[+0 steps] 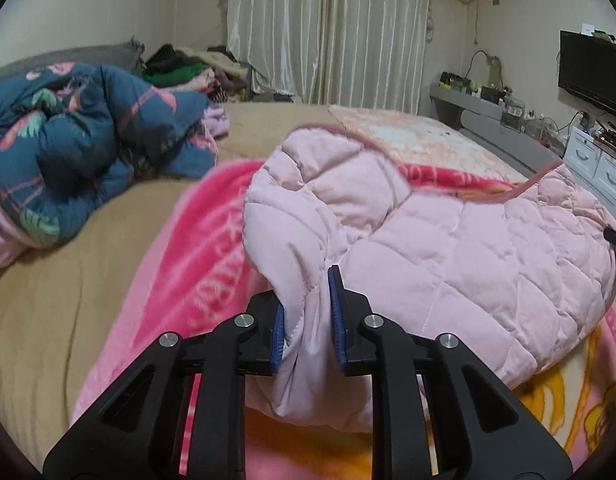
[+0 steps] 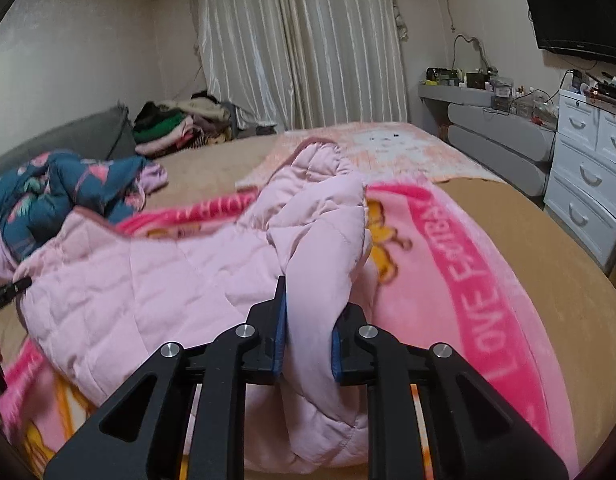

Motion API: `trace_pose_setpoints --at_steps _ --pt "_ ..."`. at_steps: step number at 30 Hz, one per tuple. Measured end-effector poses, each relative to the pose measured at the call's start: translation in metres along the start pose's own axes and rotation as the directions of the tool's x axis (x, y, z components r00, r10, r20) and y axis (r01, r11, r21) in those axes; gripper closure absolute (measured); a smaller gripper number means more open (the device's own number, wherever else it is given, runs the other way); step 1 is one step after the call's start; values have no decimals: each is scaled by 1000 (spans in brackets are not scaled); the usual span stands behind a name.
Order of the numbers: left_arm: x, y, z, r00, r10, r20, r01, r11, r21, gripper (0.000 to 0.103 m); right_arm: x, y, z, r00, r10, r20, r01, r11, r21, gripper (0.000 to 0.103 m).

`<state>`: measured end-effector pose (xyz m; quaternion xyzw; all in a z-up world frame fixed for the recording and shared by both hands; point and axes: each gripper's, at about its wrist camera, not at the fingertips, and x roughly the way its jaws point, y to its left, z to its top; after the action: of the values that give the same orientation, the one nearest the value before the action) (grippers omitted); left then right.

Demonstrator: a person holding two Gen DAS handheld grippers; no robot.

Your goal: Fold large clothes

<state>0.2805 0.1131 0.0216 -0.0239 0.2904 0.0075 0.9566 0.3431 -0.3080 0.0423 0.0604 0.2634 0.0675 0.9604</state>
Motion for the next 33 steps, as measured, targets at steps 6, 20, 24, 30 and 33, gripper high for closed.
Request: trace_pose_setpoints --at_steps 6,20,24,30,33 --pt "19 -6 16 999 41 13 -41 999 -19 92 34 -3 3 997 -68 -23 69 996 64 88" --pt "69 -3 10 998 49 -45 -48 998 27 91 108 -8 -22 959 -226 -169 244 965 92 87" --pt "83 5 10 997 24 -73 -24 1000 -3 89 126 -10 -23 948 -244 -205 265 960 85 87" --pt "98 5 5 995 13 -97 -13 1000 -7 86 143 -16 -26 940 -234 -249 266 958 103 84" --pt "100 9 3 994 2 -106 -5 1000 -24 85 147 -14 -27 936 -240 -258 273 957 98 82"
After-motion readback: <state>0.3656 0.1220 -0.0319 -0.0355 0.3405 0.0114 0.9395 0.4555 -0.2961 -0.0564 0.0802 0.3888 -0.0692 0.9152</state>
